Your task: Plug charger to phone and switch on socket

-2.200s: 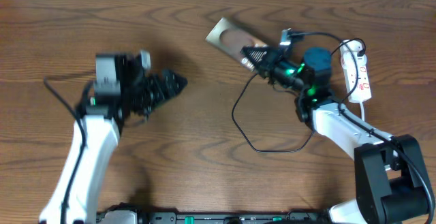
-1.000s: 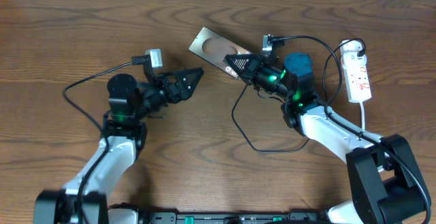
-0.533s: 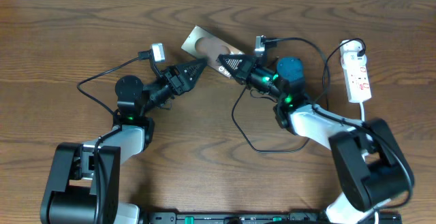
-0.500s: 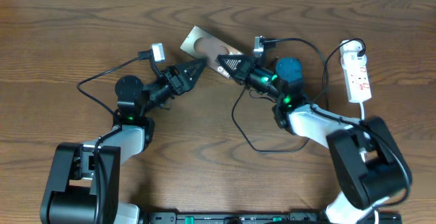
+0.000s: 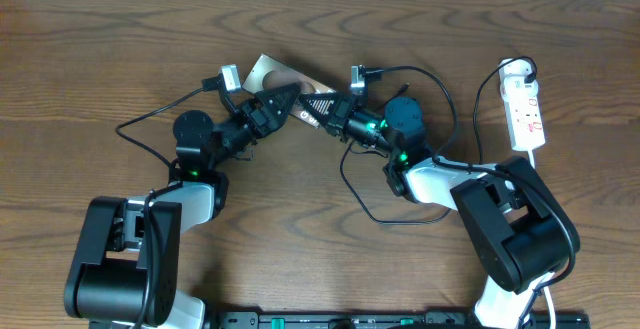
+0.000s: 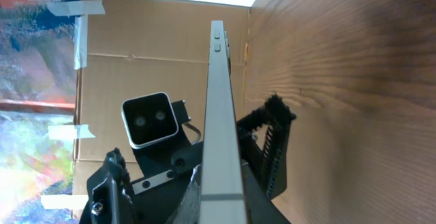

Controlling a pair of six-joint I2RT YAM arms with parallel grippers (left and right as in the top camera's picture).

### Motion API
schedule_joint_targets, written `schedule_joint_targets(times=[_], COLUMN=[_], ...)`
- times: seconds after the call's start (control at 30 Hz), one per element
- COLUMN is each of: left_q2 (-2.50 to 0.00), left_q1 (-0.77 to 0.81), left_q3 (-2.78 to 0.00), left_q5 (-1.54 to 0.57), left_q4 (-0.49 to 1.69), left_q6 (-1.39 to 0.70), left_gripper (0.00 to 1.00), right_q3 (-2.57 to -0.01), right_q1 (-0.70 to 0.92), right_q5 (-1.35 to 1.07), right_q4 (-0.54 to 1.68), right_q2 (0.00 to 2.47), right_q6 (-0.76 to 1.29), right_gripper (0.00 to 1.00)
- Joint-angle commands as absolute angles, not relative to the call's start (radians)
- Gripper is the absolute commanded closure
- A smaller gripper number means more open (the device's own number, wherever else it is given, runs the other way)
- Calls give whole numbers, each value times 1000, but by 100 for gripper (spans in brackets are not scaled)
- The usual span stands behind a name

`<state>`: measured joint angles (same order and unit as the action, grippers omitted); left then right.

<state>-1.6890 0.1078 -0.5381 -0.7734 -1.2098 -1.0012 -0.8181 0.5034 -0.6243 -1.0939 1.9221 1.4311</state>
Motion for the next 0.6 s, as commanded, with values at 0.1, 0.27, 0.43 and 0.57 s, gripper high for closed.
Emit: schedule_joint_targets(times=[0.1, 0.27, 0.43, 0.57], left_q2=[-1695, -1695, -1695, -1695], left_q1=[111, 112, 137, 157], left_q3=[-545, -545, -545, -545], left_q5=[-713, -708, -666, -639], left_q4=[-1259, -1306, -1308, -1316], left_q6=[-1047, -1087, -1103, -1125], left_gripper=[18, 27, 28, 28], right_q3=[-837, -837, -837, -837], right_q1=[537, 550, 574, 592], right_q5=[-579, -531, -481, -428], right_q4=[-1114, -1114, -1113, -1114], right_q2=[1913, 1913, 1913, 1913], right_q6=[1466, 1471, 1469, 1462], right_gripper=[99, 99, 99, 99])
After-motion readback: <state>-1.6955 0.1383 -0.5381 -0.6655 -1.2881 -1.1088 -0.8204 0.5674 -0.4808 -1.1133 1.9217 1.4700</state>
